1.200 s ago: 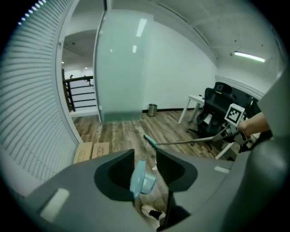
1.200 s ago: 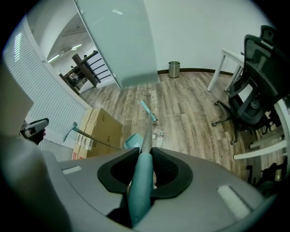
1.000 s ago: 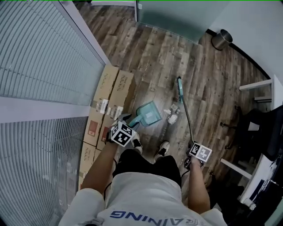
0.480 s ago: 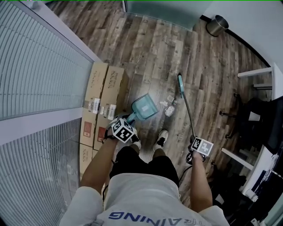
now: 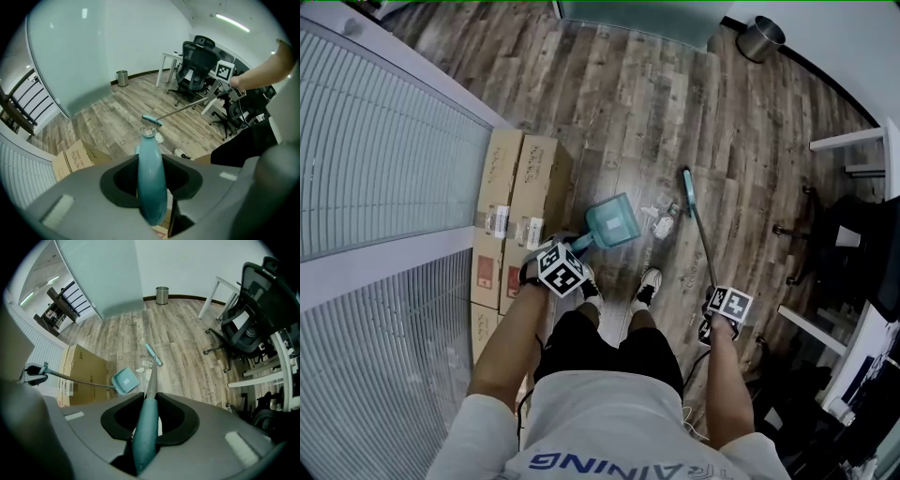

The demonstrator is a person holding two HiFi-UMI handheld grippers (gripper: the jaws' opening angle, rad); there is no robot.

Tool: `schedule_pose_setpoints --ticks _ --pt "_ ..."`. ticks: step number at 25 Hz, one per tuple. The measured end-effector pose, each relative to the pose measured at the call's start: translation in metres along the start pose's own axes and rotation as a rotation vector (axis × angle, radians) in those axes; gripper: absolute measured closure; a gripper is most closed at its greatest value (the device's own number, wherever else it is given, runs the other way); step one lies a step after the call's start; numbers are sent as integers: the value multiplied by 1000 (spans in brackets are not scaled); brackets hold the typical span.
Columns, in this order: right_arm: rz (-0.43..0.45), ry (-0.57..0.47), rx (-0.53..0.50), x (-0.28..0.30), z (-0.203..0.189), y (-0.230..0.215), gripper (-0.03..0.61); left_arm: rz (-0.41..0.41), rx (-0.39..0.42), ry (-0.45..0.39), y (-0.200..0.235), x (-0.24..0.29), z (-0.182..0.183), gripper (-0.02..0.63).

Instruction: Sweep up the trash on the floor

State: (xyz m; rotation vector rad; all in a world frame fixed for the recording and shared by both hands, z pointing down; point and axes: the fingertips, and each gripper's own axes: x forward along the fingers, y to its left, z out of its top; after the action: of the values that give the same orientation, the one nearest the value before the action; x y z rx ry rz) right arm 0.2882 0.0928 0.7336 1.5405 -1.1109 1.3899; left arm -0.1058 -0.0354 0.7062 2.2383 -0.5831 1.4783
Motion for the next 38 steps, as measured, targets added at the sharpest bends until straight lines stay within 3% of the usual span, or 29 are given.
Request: schedule_pose_setpoints --ticks 9,19,26,38 --pt "-37 65 22 30 -6 1 473 -23 -45 -17 7 4 5 495" --pt "-65 96 -167 35 -13 33 472 -21 -46 -17 5 7 5 499" --pt "-17 91 -130 33 -8 23 472 -26 -53 -17 2 6 3 500" --pt "99 102 -470 29 -20 105 472 -25 -58 -18 2 8 5 502"
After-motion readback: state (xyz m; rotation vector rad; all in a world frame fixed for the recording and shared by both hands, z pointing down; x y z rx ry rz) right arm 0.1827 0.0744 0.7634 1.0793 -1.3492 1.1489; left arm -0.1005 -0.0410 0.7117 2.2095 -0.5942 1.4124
